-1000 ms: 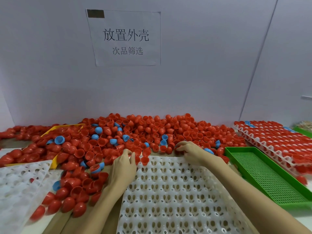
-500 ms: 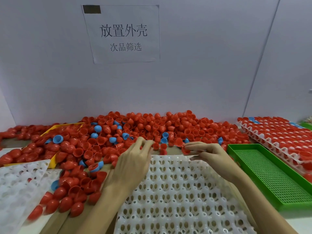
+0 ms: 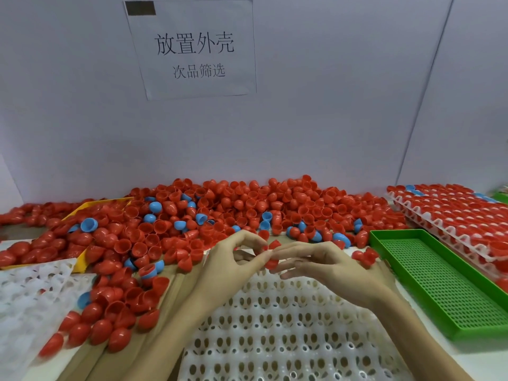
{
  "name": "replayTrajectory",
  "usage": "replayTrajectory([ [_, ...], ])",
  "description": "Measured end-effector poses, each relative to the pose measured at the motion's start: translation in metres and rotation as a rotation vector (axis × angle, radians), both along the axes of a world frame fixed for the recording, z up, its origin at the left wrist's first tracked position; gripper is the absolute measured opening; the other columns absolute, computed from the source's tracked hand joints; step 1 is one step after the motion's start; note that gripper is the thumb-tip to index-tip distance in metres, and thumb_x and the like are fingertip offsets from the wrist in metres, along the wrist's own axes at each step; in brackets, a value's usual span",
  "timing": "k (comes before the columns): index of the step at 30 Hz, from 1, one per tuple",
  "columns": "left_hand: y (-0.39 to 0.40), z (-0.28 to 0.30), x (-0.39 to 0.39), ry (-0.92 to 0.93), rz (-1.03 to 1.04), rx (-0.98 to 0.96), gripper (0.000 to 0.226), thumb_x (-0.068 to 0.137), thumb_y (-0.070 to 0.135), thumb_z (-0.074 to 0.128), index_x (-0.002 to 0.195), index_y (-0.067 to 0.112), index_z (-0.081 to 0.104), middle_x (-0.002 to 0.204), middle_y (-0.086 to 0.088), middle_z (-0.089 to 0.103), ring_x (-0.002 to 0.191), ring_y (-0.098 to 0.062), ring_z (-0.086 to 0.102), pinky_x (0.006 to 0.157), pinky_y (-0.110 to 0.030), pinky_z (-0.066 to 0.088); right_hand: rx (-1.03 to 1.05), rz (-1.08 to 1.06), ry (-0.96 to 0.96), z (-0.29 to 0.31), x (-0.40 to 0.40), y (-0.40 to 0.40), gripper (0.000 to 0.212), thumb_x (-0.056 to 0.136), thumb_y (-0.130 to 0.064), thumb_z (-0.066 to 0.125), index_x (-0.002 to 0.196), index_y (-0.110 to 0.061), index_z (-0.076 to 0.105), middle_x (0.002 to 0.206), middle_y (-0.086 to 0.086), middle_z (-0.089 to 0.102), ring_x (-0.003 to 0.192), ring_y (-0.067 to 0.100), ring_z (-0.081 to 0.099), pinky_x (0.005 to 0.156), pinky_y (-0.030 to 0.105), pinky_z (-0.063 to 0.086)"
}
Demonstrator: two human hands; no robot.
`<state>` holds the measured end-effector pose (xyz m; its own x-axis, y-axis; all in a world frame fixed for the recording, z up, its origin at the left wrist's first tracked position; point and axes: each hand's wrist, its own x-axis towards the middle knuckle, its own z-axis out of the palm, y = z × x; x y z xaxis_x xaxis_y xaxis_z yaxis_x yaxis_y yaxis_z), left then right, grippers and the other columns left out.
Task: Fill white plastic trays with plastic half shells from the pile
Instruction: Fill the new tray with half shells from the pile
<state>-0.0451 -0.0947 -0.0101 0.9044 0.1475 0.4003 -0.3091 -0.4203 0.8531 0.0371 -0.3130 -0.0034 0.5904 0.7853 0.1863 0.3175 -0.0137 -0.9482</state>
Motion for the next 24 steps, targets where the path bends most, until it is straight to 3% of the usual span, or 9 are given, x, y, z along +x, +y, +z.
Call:
replayTrajectory([
  [2,0.006,0.001,-0.002,0.007,-0.025,0.110,0.017,0.100,0.015,0.064,0.104,0.029,0.074,0.101,0.017,0.074,0.087,-0.005,0.073,0.079,-0.023,0.060,0.001,-0.001,0.008,0.000,0.003,-0.002,0.035,0.105,0.001,0.054,0.130,-0.013,0.074,0.137,0.004,0.070,0.122,0.028,0.070,0.105,0.037,0.056],
  [5,0.008,0.001,-0.005,-0.059,0.002,0.457,0.036,0.098,0.005,0.060,0.110,0.037,0.072,0.110,0.032,0.064,0.106,0.002,0.063,0.089,-0.013,0.049,0.014,-0.017,0.026,-0.001,0.006,-0.005,0.038,0.103,0.006,0.050,0.123,-0.012,0.077,0.125,0.013,0.075,0.116,0.031,0.072,0.102,0.036,0.057],
  [6,0.008,0.001,-0.006,-0.067,-0.016,0.441,0.037,0.097,0.004,0.062,0.110,0.036,0.074,0.110,0.031,0.065,0.109,0.002,0.062,0.094,-0.013,0.047,0.027,-0.028,0.044,-0.001,0.008,-0.007,0.038,0.103,0.008,0.050,0.121,-0.010,0.078,0.121,0.016,0.076,0.113,0.033,0.073,0.100,0.035,0.058],
  [9,0.009,0.006,-0.007,0.057,-0.191,0.122,0.032,0.098,0.003,0.061,0.110,0.028,0.078,0.108,0.014,0.076,0.108,-0.006,0.070,0.100,-0.023,0.052,0.069,-0.029,0.154,-0.003,0.013,-0.013,0.037,0.100,0.013,0.048,0.117,-0.001,0.078,0.115,0.027,0.074,0.108,0.037,0.072,0.097,0.033,0.057],
  [12,0.009,0.010,-0.011,0.217,-0.393,-0.131,0.025,0.102,0.006,0.060,0.114,0.020,0.077,0.110,-0.005,0.077,0.097,-0.027,0.077,0.088,-0.037,0.062,0.042,0.108,0.264,-0.001,0.017,-0.020,0.030,0.100,0.011,0.051,0.120,0.009,0.072,0.127,0.027,0.069,0.121,0.034,0.066,0.103,0.032,0.054],
  [16,0.003,0.011,-0.013,0.280,-0.426,-0.160,0.016,0.096,0.016,0.073,0.112,0.020,0.075,0.107,-0.007,0.077,0.091,-0.029,0.078,0.083,-0.036,0.063,0.015,0.184,0.322,0.000,0.018,-0.023,0.027,0.104,-0.005,0.062,0.127,0.005,0.070,0.128,0.022,0.070,0.120,0.028,0.068,0.106,0.030,0.051],
  [20,0.003,0.010,-0.010,0.169,-0.225,0.132,0.018,0.091,0.038,0.077,0.107,0.042,0.070,0.103,0.011,0.073,0.080,-0.011,0.075,0.080,-0.033,0.063,0.078,0.082,0.346,-0.004,0.021,-0.022,0.028,0.103,-0.006,0.062,0.128,0.002,0.071,0.133,0.027,0.067,0.124,0.035,0.067,0.104,0.030,0.054],
  [24,-0.013,0.008,-0.016,0.185,-0.470,0.355,0.037,0.081,0.056,0.082,0.114,0.047,0.067,0.108,0.016,0.064,0.088,-0.007,0.063,0.078,-0.021,0.055,0.138,-0.020,0.393,-0.008,0.026,-0.024,0.030,0.100,-0.004,0.061,0.127,0.003,0.071,0.126,0.029,0.069,0.113,0.031,0.070,0.098,0.029,0.057],
])
